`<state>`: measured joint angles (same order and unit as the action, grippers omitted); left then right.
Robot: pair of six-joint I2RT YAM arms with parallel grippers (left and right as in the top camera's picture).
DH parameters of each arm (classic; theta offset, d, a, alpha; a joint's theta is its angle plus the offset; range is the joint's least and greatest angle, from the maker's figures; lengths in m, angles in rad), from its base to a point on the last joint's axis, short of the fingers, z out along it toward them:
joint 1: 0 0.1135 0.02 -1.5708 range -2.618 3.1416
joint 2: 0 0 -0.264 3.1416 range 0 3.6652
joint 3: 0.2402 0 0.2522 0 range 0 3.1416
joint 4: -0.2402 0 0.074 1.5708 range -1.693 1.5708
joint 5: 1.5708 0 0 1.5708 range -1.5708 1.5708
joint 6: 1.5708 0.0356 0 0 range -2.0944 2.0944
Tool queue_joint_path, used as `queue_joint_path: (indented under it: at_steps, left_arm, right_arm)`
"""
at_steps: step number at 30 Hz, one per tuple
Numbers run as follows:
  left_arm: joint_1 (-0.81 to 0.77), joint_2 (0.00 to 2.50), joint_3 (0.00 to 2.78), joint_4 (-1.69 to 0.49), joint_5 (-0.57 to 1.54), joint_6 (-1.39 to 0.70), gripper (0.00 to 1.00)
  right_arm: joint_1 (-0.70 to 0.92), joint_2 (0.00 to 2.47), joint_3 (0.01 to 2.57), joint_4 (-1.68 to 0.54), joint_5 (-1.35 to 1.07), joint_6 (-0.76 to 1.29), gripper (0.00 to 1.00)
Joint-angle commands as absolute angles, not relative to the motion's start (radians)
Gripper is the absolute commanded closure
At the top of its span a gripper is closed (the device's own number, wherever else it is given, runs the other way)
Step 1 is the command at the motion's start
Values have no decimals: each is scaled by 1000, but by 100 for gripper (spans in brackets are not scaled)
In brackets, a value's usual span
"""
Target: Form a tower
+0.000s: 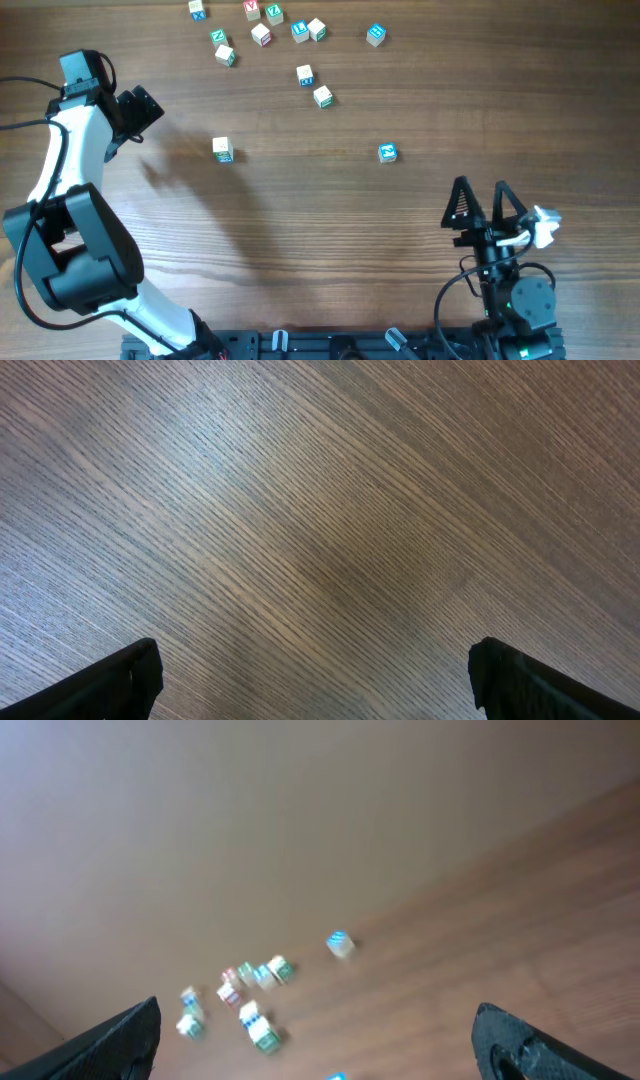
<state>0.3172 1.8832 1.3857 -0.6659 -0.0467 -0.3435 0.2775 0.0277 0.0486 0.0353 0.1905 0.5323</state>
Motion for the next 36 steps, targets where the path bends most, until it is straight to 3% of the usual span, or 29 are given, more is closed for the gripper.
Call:
queue_joint_path:
  at_steps: [1,6,13,18,24,29,36]
  left_arm:
    - [322,1857,1401,-665,-45,-356,0]
    - [322,1857,1401,-665,-45,-356,0]
    - [322,1857,1401,-666,-45,-356,0]
    - [322,1857,1401,-666,-45,-356,0]
    - [322,1857,1401,-666,-45,-356,0]
    - [322,1857,1401,-666,-45,-356,0]
    - [322,1857,1401,-666,-45,-356,0]
  right_arm:
    - [273,123,230,-29,160,428,0]
    - [273,436,548,-175,133,305,0]
    - [273,1011,1199,-626,-69,281,0]
    - [273,1325,1515,-947,-97,180,0]
    - [273,1570,1560,-979,-104,184,1]
    - [277,1744,1557,-968,-105,202,40]
    - [278,1979,1555,-989,-165,201,28]
